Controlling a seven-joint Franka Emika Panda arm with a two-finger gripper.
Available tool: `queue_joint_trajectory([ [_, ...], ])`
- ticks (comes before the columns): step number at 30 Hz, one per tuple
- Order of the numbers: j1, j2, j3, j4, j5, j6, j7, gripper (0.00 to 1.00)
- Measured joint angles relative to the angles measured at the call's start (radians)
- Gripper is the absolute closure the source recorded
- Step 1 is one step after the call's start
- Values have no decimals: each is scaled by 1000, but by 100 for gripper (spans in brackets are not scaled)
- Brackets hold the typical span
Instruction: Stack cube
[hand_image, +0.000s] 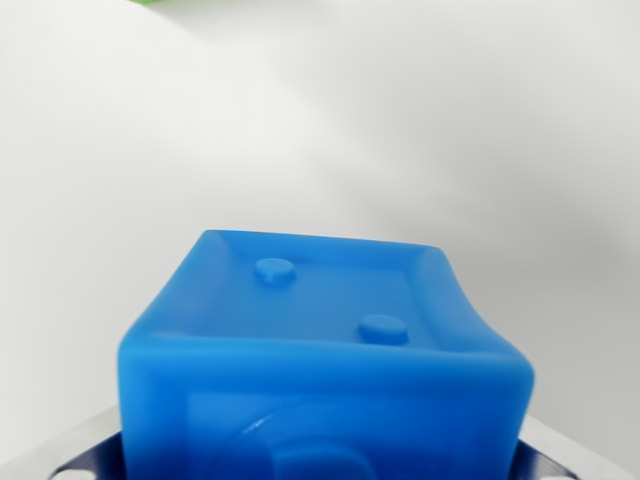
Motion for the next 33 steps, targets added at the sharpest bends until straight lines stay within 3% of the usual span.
queue_joint_trajectory([
  [33,94,85,1,147,0,-61,29,100],
])
